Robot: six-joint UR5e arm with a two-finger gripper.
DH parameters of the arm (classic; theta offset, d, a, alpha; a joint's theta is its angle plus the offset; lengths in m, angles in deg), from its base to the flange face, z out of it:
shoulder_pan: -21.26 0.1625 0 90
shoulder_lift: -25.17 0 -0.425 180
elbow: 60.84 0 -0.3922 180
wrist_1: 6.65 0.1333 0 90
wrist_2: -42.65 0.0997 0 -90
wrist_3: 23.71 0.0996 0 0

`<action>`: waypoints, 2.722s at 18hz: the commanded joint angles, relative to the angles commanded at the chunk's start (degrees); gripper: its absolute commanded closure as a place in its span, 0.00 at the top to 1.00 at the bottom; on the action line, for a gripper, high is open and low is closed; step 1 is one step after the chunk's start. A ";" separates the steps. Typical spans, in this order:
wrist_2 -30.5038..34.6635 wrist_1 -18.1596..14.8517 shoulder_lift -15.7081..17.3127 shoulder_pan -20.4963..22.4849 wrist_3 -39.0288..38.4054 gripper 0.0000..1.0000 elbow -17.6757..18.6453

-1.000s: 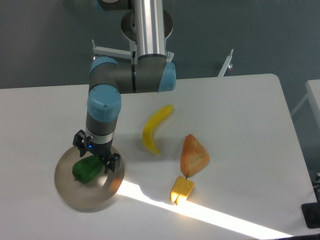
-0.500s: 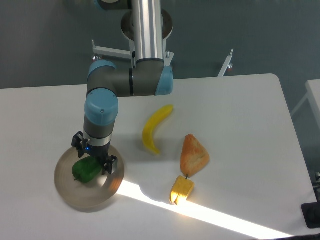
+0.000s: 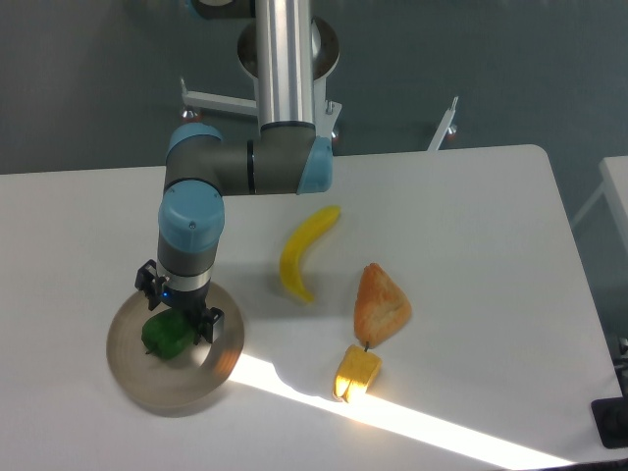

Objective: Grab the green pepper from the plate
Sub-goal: 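Lower the gripper down around the green pepper, then close the gripper on the green pepper and lift it, then carry the held pepper away from the plate toward the pear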

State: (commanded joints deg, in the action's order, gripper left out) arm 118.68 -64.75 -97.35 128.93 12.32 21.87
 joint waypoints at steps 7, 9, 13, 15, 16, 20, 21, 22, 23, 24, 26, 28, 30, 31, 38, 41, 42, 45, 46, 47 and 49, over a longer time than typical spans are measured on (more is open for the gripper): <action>-0.09 0.00 -0.09 -0.09 0.53 0.55 -0.44; -0.09 0.00 -0.09 -0.09 0.62 0.48 -0.62; -0.09 0.00 0.09 -0.09 0.79 0.45 -0.97; -0.09 -0.09 0.35 0.00 0.88 0.44 -1.93; 0.00 -0.09 0.53 0.17 0.88 0.44 -2.28; 1.14 -0.79 1.93 2.27 2.54 0.44 -3.95; 1.49 -0.88 2.46 3.68 3.51 0.44 -4.13; 1.67 -1.05 3.42 5.08 5.17 0.44 -4.57; 1.67 -1.14 3.95 6.49 7.10 0.44 -5.01; 1.67 -1.40 4.22 7.98 9.12 0.44 -5.36; 1.67 -3.50 4.65 10.80 13.60 0.44 -6.06; 2.11 -5.35 5.36 13.87 18.00 0.44 -6.76; 3.16 -5.62 5.10 15.99 21.17 0.44 -8.25; 3.86 -5.71 4.75 16.87 22.49 0.44 -9.22; 4.22 -5.62 4.75 23.20 27.59 0.44 -10.11; 5.80 -5.62 4.66 24.08 29.35 0.44 -10.20; 5.89 -5.62 4.57 24.17 29.79 0.44 -10.20; 6.85 -5.62 4.40 24.43 30.15 0.44 -10.37; 7.20 -5.54 4.13 24.43 30.15 0.44 -10.37; 7.29 -5.54 4.04 24.43 30.15 0.44 -10.37; 7.56 -5.28 3.43 24.43 30.06 0.44 -10.46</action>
State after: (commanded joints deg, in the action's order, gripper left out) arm 126.23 -70.02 -93.92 153.36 42.38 11.41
